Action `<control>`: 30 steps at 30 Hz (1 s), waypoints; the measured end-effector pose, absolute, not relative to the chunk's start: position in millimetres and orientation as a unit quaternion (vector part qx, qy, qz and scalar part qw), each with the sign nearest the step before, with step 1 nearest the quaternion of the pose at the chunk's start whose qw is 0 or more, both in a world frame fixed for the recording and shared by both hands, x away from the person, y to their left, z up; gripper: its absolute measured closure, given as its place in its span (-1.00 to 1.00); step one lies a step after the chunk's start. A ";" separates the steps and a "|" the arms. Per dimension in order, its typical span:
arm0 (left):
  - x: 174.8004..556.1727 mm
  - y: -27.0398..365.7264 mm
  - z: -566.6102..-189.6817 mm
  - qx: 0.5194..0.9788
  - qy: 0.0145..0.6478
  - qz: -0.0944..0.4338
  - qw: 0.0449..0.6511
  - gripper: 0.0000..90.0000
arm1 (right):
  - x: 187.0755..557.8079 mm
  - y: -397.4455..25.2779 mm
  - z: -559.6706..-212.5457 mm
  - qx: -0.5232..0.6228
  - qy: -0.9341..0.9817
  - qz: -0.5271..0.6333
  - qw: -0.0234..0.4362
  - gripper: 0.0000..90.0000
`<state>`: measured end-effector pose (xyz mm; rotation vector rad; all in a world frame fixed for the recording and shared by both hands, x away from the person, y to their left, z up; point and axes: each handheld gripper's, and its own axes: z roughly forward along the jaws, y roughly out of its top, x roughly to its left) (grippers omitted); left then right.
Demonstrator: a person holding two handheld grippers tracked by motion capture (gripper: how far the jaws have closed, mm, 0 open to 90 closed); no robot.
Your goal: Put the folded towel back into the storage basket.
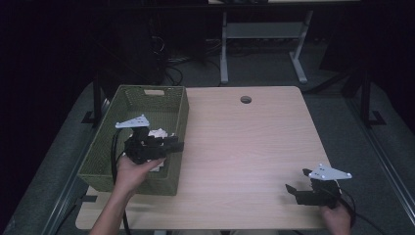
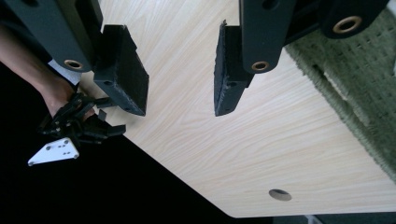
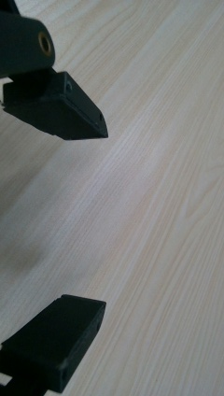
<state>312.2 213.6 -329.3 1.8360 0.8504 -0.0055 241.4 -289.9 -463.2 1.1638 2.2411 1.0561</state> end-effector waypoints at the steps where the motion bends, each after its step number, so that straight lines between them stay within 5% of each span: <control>1: 312.0 211.9 -329.3 0.770 0.356 -0.001 0.529 0.25 | 241.4 -289.6 -463.2 0.416 0.802 0.378 0.201 -0.70; 30: 297.7 160.6 -327.7 0.788 0.325 0.032 0.523 0.15 | 240.2 -288.8 -461.4 0.415 0.802 0.378 0.204 -0.70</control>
